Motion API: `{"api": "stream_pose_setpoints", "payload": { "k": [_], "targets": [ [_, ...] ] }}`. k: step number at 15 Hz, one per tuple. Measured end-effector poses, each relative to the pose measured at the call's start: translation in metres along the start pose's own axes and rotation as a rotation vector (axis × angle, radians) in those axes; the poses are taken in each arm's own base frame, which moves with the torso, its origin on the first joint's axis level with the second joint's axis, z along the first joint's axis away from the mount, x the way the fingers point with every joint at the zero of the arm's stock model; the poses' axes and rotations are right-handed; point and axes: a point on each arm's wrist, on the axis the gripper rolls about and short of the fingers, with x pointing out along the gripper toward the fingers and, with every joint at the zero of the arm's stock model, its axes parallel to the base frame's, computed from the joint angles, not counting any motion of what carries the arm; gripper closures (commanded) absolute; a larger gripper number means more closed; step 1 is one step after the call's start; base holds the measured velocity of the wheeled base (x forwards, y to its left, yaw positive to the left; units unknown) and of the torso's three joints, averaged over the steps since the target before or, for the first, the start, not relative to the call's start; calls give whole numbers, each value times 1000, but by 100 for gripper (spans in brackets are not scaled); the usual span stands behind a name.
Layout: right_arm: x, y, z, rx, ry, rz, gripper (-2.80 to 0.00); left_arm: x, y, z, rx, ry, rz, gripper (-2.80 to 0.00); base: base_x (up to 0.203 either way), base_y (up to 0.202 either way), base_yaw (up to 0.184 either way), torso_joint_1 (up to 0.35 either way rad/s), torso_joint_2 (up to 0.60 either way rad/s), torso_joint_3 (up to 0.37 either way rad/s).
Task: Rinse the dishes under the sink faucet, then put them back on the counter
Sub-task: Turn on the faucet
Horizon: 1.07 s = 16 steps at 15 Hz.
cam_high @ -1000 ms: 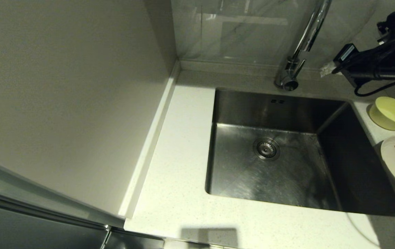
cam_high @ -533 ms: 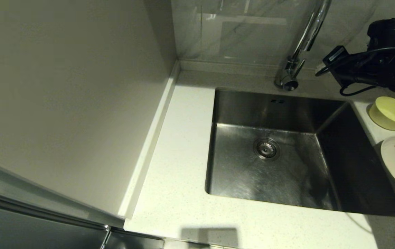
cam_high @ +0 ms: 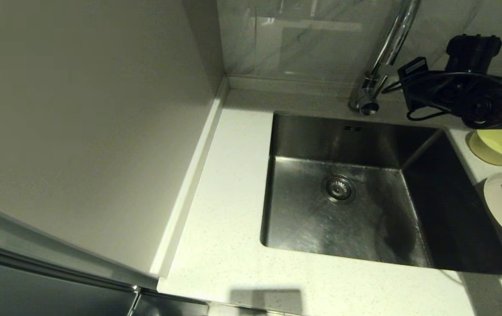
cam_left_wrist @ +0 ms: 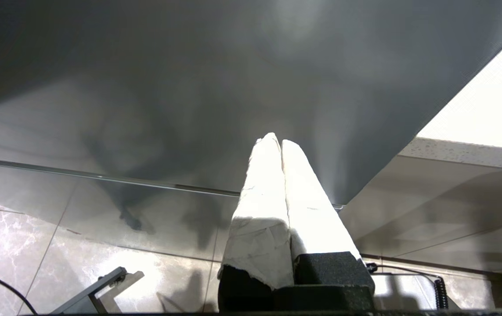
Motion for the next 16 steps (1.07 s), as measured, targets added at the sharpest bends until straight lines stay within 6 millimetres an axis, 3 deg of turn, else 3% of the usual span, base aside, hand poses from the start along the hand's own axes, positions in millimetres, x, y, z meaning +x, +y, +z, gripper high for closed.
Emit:
{"api": "stream_pose_setpoints", "payload": {
  "k": [9,16],
  "targets": [
    [21,-18,-12,256,-9,81,0,0,0,0,0,0,0,0,0,0,0,0,0,0],
    [19,-12,-8,418,90,178,0,0,0,0,0,0,0,0,0,0,0,0,0,0]
  ]
}}
